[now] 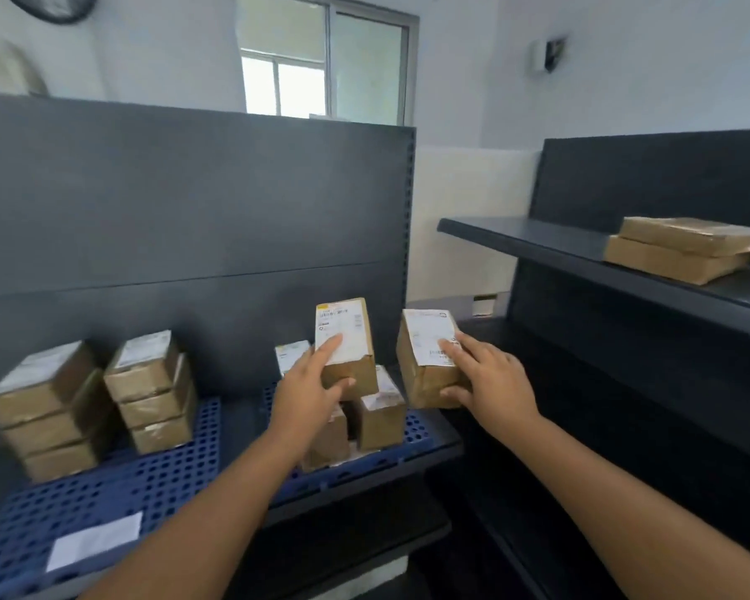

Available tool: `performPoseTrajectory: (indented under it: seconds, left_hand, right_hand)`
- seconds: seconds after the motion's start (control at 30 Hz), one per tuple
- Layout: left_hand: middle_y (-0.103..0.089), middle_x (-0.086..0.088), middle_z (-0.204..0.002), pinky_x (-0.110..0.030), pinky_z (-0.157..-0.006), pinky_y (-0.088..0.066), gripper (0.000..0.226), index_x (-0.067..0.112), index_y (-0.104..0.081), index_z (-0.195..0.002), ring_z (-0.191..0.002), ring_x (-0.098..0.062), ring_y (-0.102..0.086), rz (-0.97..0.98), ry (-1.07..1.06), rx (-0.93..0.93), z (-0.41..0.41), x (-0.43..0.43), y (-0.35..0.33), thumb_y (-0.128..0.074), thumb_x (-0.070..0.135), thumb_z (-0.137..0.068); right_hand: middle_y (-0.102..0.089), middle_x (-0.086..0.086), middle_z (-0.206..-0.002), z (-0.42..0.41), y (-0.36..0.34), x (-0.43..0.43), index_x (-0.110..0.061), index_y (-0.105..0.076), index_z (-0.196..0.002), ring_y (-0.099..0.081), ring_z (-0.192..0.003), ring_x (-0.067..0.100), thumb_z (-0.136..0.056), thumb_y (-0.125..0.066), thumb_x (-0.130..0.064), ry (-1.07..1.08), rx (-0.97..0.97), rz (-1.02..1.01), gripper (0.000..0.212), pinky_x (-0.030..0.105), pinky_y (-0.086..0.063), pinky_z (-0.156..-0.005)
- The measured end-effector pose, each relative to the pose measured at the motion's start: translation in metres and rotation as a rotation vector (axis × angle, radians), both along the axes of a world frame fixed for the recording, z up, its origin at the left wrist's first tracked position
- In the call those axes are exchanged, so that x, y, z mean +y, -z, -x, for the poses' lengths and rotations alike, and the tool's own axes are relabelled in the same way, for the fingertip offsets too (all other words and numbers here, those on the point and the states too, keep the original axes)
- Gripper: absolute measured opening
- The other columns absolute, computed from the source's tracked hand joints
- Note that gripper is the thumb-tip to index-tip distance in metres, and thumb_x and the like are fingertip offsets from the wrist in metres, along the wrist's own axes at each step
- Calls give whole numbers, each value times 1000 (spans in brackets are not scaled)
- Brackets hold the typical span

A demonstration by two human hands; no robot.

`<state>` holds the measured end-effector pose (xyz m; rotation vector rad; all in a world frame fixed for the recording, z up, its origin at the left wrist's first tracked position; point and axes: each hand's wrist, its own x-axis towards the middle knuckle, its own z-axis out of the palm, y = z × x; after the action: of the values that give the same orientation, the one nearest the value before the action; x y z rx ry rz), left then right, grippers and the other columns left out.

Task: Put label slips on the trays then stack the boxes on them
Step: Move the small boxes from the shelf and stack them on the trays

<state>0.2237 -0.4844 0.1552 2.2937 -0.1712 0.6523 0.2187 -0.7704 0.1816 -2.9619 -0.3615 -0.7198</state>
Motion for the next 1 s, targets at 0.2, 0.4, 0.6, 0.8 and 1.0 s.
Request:
performPoseTrajectory:
  seconds: [0.2, 0.4, 0.6, 0.8, 1.0]
  left_hand:
    - [-58, -2, -134, -42, -93, -52, 69, 36, -42, -143, -112, -21, -58, -19, -123, 17, -31, 65, -9, -75, 34, -82]
    - [-58, -2, -135, -40, -94, -52, 70, 36, -41, -144, -113, -20, -58, -36, -207, 50, -69, 86, -9, -75, 36, -82]
    - [-59, -1, -133, -38, -92, -52, 70, 38, -41, -143, -111, -20, -59, -44, -265, 91, -109, 83, -1, -74, 39, -82]
    - [-59, 2, -133, -32, -90, -50, 71, 42, -41, -143, -110, -18, -59, -79, -309, 154, -138, 78, 13, -75, 39, -81]
    - [-58, 3, -134, -34, -94, -50, 72, 44, -39, -143, -113, -17, -58, -71, -302, 175, -146, 77, 29, -76, 38, -81]
  right_hand:
    - [-28, -5, -159, -67, -4, 66, -41, -20, -150, -31, -141, 23, -89, -57, -57, -98, 16, -21, 73, 46, -24, -114]
    - [-29, -5, -158, -133, -2, 92, -41, -20, -150, -34, -138, 24, -88, -58, -57, -170, 35, -29, 74, 48, -28, -112]
    - [-27, -7, -159, -196, 6, 102, -42, -18, -150, -33, -138, 23, -89, -58, -55, -236, 82, -46, 74, 47, -29, -111]
    - [-26, -7, -159, -236, 21, 110, -41, -18, -150, -33, -139, 22, -90, -58, -53, -291, 114, -35, 73, 47, -30, -110]
    - [-22, -6, -160, -249, 40, 116, -39, -15, -152, -31, -140, 23, -92, -55, -53, -314, 167, -38, 74, 45, -31, -110]
